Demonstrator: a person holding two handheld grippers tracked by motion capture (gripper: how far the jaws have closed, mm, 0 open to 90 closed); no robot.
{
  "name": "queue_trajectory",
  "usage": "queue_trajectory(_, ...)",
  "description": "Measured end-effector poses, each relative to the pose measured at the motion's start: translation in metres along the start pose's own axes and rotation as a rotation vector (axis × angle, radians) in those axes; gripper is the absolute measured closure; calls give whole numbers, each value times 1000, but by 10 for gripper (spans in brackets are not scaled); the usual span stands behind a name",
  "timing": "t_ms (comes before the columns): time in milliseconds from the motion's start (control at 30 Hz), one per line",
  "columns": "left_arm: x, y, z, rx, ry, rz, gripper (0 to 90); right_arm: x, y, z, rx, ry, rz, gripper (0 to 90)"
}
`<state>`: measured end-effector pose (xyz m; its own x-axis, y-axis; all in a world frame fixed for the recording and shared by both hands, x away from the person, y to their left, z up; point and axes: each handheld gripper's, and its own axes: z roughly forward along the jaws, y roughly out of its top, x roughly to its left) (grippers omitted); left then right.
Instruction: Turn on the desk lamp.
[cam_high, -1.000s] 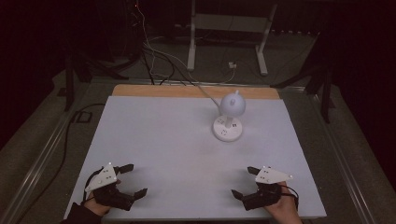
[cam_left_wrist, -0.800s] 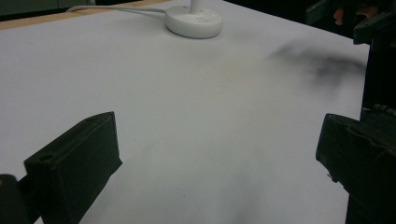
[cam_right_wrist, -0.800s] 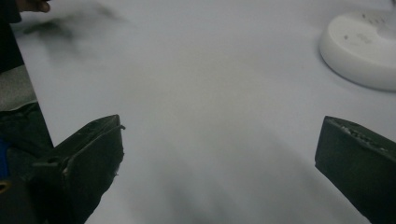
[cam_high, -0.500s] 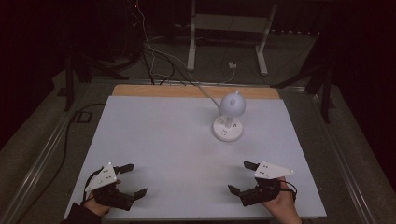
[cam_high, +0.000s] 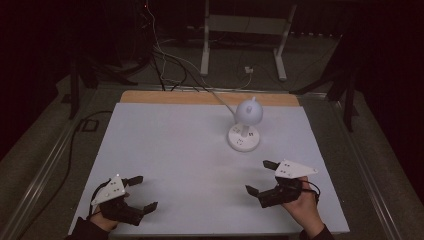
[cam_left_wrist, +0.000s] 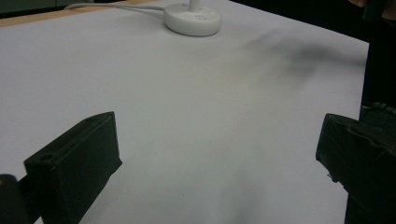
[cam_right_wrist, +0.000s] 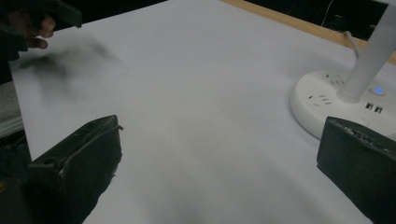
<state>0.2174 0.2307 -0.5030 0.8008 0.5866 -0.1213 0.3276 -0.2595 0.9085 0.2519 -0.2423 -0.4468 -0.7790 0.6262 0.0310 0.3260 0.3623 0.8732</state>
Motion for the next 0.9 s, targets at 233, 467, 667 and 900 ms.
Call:
queue_trajectory(233,0,0,0,-3,-3,-1,2,-12,9,1,-17,-13,15,0)
queue_trajectory(467,0,0,0,-3,-7,-6,2,-24,18,2,-31,-37,31,0)
queue_trajectory(667,0,0,0,-4,-7,-5,2,-37,24,7,-34,-41,59,0)
queue_trajectory(900,0,0,0,-1,-6,-6,3,-51,29,17,-32,-60,77,0)
